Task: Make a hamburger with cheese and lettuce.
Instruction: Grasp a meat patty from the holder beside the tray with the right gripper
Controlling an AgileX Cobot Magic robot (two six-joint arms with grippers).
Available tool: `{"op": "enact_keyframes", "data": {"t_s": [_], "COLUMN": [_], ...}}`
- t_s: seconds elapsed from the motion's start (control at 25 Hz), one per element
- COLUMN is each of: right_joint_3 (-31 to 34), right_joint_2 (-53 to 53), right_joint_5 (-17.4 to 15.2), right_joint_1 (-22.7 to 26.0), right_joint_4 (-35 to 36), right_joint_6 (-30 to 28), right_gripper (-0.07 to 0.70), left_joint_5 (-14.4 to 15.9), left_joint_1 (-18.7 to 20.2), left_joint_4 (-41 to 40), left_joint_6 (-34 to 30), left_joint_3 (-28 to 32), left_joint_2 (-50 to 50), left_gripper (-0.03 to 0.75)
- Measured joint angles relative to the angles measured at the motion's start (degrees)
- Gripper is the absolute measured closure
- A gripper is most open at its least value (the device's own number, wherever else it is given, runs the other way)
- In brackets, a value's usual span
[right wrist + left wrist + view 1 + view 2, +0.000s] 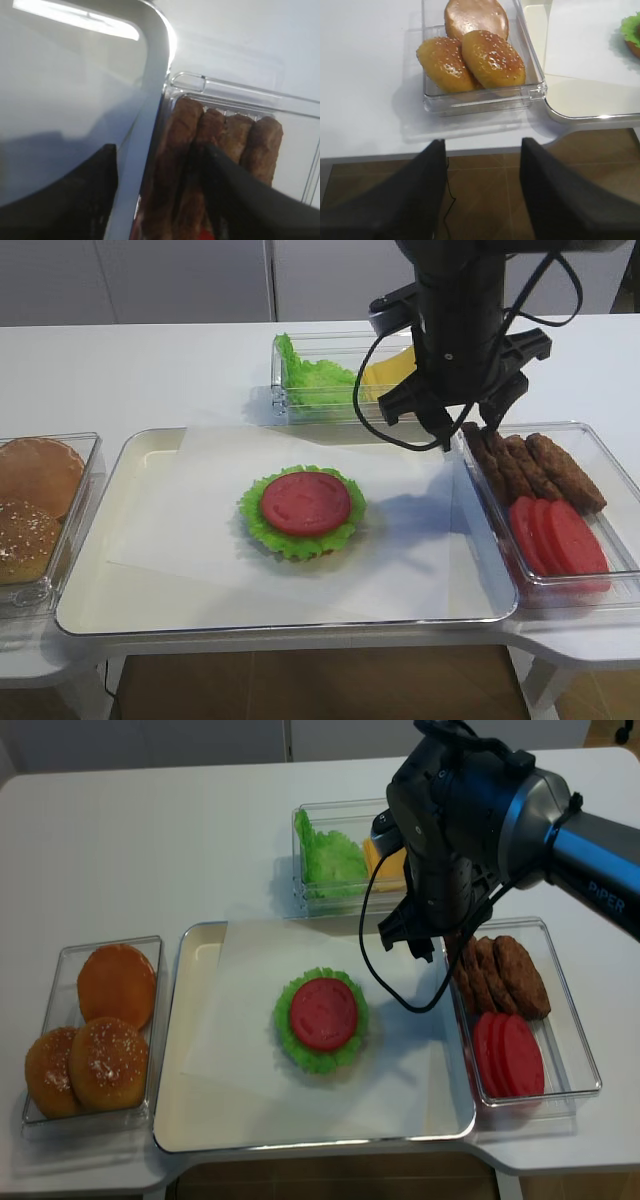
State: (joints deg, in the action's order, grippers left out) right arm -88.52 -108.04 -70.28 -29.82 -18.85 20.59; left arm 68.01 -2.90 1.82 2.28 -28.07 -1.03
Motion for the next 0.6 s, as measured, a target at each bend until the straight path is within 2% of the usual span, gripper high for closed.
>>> {"op": "enact_keyframes", "data": {"t_s": [0.28, 0.48, 0.6], "right_joint_3": [0.0, 0.0, 0.0], "right_joint_2": [0.0, 0.0, 0.0], "right_joint_5": [0.0, 0.0, 0.0], "right_joint_1": [0.0, 0.0, 0.0], "right_joint_4": [-0.5, -0.6, -0.6], "right_joint_6": [0.0, 0.0, 0.0], "right_gripper": [0.302, 0.430, 0.466], "left_joint_5": [0.0, 0.0, 0.0], "left_joint_1": [0.0, 0.0, 0.0], "left_joint_4": [0.0, 0.0, 0.0], "left_joint_6": [0.0, 0.0, 0.0], "left_joint_3": [0.0, 0.0, 0.0], "left_joint_2": [0.0, 0.0, 0.0], "left_gripper": [0.358, 0.355, 0.357]}}
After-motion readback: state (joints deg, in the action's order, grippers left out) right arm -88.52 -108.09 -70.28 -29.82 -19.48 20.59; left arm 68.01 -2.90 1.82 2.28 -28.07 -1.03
